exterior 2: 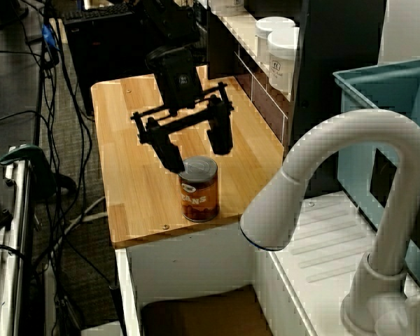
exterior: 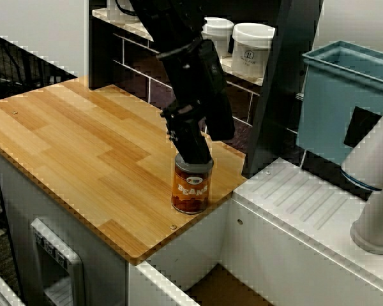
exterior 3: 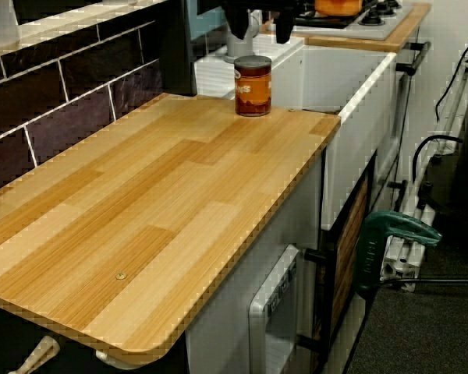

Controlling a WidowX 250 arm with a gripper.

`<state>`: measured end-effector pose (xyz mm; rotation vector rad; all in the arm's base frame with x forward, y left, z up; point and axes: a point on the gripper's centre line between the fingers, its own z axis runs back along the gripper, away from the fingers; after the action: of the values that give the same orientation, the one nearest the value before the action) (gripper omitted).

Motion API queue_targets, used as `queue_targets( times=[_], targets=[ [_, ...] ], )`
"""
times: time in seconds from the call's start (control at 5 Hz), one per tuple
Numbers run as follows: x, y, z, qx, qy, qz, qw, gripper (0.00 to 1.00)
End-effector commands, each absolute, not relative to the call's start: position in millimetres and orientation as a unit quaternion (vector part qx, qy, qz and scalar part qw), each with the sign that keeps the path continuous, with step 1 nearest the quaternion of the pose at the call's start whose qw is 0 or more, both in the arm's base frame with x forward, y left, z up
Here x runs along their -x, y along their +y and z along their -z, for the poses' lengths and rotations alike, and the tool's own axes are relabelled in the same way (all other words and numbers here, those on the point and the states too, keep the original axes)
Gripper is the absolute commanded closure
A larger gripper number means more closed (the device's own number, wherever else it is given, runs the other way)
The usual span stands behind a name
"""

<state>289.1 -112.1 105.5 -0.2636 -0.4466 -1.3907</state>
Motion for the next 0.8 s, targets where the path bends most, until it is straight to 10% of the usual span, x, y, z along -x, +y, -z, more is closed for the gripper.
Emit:
queue_targets(
  times=[0.0,0.6],
  targets=[
    [-280,-120,-98,0.094,-0.216,0.641,0.730,0.00],
    [-272,-123,-50,0.062,-0.191,0.646,0.737,0.00]
  ],
)
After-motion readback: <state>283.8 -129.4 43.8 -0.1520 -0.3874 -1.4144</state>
